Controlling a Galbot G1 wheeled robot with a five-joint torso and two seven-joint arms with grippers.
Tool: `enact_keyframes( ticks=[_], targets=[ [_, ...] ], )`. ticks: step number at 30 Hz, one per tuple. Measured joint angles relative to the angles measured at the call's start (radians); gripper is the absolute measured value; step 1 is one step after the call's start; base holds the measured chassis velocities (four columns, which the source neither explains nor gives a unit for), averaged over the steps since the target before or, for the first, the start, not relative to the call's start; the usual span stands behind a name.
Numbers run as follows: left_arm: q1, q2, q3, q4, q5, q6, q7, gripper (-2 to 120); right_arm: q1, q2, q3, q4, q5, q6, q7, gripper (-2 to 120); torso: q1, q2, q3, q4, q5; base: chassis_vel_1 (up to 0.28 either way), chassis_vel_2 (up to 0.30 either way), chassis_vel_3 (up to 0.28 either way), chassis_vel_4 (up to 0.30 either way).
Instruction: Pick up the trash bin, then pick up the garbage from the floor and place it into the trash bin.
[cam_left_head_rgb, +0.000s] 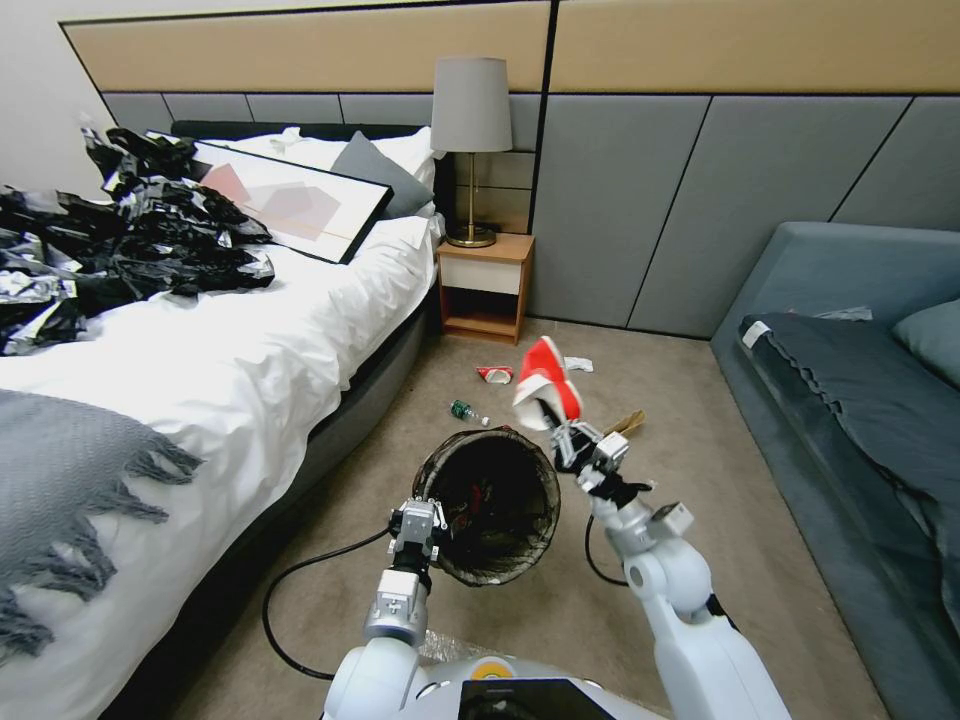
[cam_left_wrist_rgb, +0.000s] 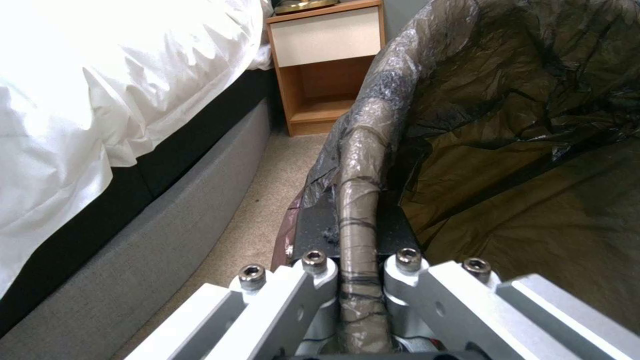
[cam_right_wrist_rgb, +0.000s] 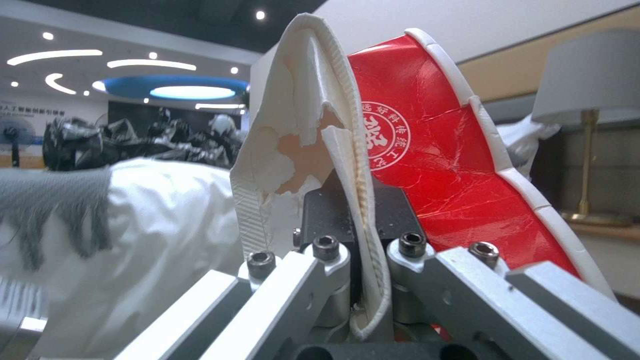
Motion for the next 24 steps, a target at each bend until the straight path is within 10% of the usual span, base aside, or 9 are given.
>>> enact_keyframes(
  ticks=[24],
  targets=[
    [0.002, 0.003, -0.002, -0.001, -0.005, 0.001, 0.000, 1, -0.017, 0.031, -0.036, -0.146, -0.106, 0.052, -0.018, 0, 0.000, 0.000, 0.000, 0.0000, -0.0001, 0.000, 0.000, 0.000, 0.000]
  ],
)
